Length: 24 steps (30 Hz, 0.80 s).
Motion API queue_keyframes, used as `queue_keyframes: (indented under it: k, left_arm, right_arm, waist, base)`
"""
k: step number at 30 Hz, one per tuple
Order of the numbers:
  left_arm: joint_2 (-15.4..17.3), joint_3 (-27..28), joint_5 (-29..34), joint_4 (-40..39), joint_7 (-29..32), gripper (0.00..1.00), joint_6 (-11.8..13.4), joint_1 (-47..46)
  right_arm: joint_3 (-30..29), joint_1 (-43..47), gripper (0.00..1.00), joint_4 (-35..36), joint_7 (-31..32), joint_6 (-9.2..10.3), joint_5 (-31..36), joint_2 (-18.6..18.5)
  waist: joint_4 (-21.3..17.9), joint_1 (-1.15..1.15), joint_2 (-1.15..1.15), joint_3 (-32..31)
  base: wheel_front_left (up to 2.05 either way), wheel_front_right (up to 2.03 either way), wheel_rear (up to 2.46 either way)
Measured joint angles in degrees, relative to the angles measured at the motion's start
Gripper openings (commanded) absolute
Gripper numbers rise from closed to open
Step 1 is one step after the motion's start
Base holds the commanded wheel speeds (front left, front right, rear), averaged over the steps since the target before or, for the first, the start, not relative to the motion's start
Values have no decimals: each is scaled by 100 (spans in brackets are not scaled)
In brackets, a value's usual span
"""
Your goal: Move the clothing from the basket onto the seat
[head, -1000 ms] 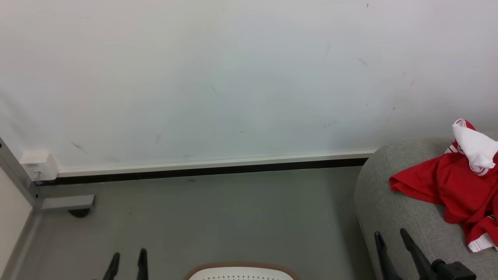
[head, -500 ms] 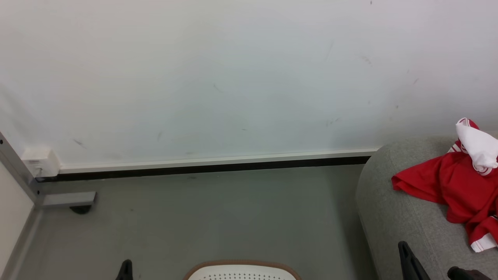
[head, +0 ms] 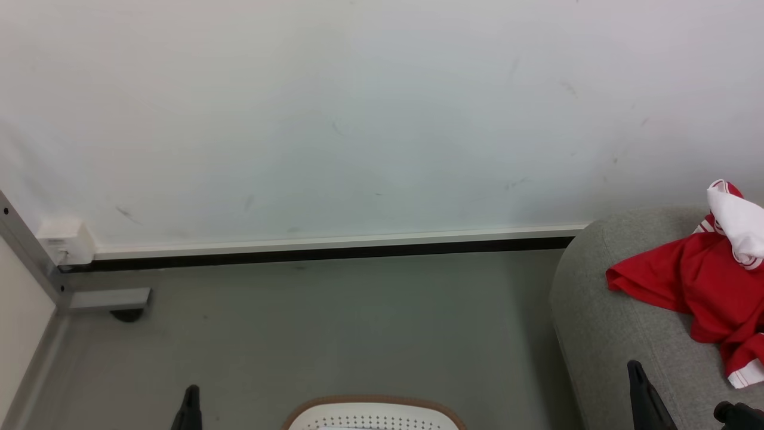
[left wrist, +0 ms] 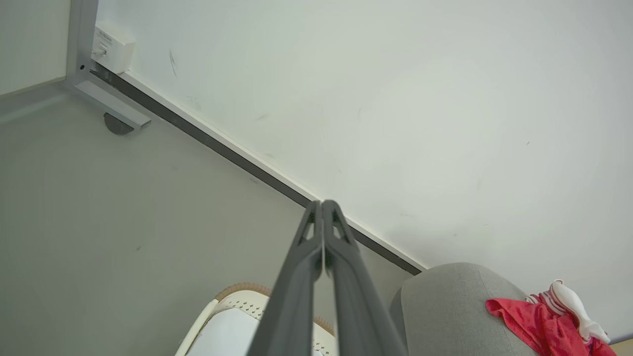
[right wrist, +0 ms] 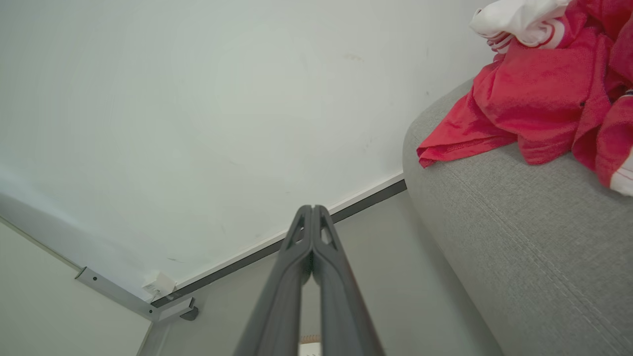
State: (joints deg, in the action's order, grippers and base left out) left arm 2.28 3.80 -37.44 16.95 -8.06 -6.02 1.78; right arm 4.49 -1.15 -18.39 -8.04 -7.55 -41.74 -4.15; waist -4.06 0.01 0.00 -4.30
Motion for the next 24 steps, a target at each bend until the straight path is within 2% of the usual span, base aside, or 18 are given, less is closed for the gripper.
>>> queue_keyframes:
  k: [24]
  left_arm:
    - [4,101,-1794,-78,465,0,-35,-269]
  right_arm:
    - [-361,-185,0,141,493,0,-1642,38]
  waist:
    - [97,0,0,104]
  base:
    - [0,0,0]
